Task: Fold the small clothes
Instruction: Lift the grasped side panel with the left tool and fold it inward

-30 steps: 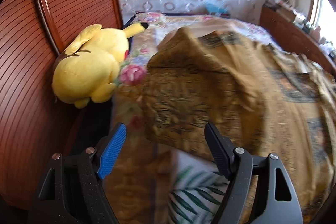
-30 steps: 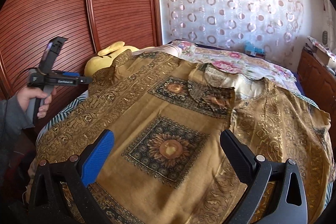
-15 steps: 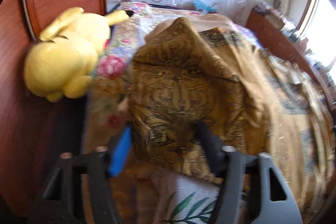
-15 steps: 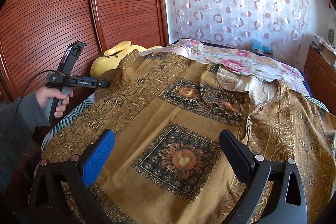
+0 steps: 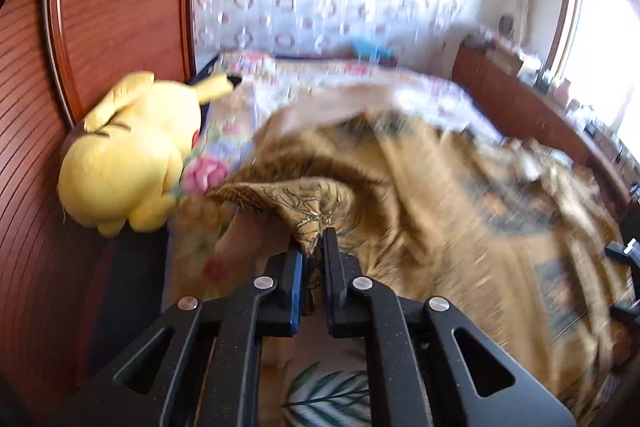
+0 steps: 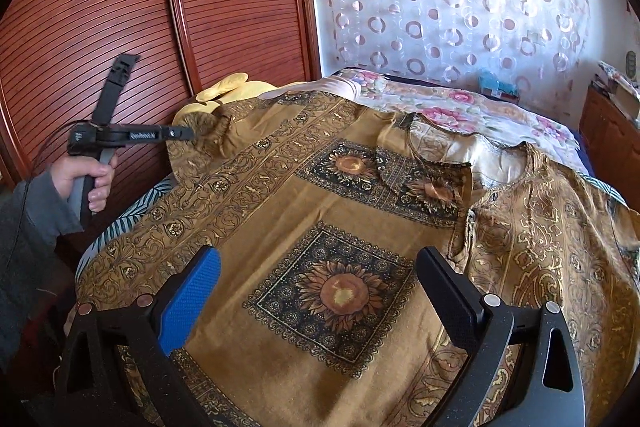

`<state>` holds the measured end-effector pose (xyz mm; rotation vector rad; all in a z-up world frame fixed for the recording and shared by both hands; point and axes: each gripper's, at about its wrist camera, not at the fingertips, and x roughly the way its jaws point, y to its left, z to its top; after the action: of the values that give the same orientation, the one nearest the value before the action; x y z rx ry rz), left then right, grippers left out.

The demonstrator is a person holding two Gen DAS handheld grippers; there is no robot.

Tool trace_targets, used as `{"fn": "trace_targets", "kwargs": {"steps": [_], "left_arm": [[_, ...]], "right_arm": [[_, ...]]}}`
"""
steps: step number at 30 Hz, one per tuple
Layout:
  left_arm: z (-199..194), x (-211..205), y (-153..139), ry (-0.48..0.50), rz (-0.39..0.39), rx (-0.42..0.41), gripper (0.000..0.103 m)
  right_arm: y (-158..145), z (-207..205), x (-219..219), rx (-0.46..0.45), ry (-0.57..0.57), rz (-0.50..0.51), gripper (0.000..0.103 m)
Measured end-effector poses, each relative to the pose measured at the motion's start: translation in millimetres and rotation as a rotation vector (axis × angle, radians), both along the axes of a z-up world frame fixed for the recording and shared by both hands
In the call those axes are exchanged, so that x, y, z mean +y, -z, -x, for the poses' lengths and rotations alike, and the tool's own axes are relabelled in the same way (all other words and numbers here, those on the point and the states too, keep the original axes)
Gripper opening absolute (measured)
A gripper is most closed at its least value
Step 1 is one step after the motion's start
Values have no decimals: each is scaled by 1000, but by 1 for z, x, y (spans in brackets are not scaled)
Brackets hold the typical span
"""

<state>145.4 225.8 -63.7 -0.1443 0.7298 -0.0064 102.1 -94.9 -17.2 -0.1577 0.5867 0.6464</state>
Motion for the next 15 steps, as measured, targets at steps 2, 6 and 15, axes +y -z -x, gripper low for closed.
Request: {"fn": "trace_targets", "kwargs": {"steps": [2,6,15], "left_arm": [[0,-8,-13,21,-1,-24,9],[-1,-41,-31,97,-30,-52,9],[-2,-115,-24,263,-80,-5,9]], "right_arm": [[1,-1,-4,4,7,-2,98],[2,-5,-17,7,35,-10,98],[0,-5,-46,16,106,-42,98]]}}
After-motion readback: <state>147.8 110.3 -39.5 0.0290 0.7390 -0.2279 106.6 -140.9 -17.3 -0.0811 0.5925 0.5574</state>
